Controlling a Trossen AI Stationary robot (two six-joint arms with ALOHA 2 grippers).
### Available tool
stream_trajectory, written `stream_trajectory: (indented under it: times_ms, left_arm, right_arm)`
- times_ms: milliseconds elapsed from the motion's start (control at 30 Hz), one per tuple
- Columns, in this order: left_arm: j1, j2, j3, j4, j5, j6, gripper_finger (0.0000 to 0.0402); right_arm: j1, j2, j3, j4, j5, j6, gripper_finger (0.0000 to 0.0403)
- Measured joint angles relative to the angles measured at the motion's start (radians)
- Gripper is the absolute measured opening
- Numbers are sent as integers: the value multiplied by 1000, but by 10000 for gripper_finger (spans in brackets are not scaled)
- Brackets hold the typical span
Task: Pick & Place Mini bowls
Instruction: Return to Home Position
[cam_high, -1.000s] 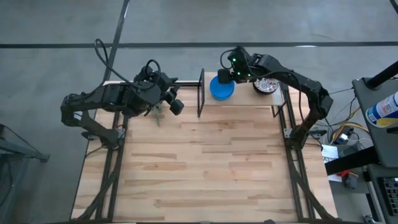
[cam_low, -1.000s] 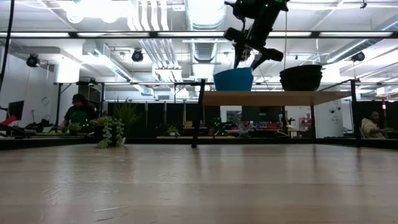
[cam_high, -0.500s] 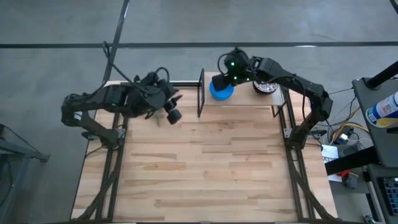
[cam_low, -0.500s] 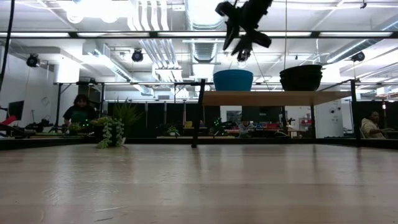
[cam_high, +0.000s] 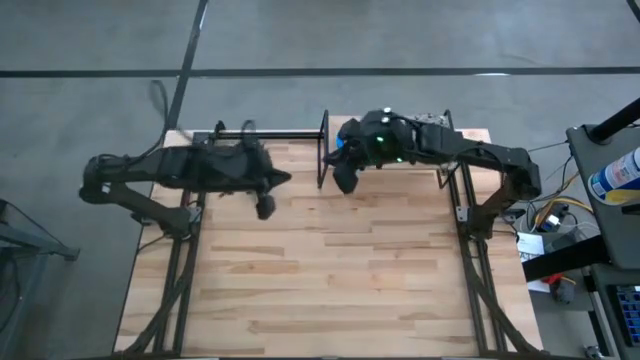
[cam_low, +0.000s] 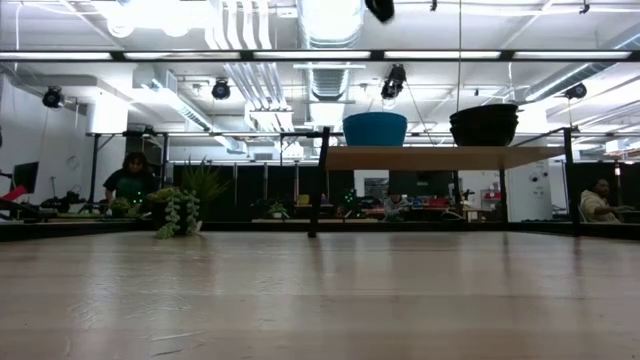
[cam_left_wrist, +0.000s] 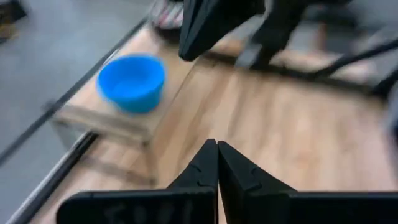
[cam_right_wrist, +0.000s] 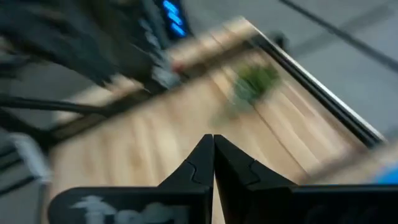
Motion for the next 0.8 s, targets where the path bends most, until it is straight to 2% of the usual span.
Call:
stream_trajectory:
  times_ms: [67, 200, 367, 467, 567, 800]
  left_arm:
    - [0, -81, -98, 136, 43, -6, 1]
    - [1, -251, -296, 381, 59, -20, 1]
    - [-1, -440, -455, 547, 136, -38, 0]
    - [0, -527, -518, 546, 117, -21, 0]
    - [0, -596, -577, 515, 43, -9, 0]
    - [0, -725, -693, 515, 34, -16, 0]
  right_arm:
    - [22, -26, -11, 86, -12, -6, 8]
    - [43, -102, -87, 277, -23, -3, 8]
    - [76, -252, -274, 538, -23, 26, 8]
    - [77, -342, -370, 536, 5, -43, 8]
    - [70, -434, -450, 429, 14, -128, 8]
    - [87, -635, -632, 376, 5, -109, 8]
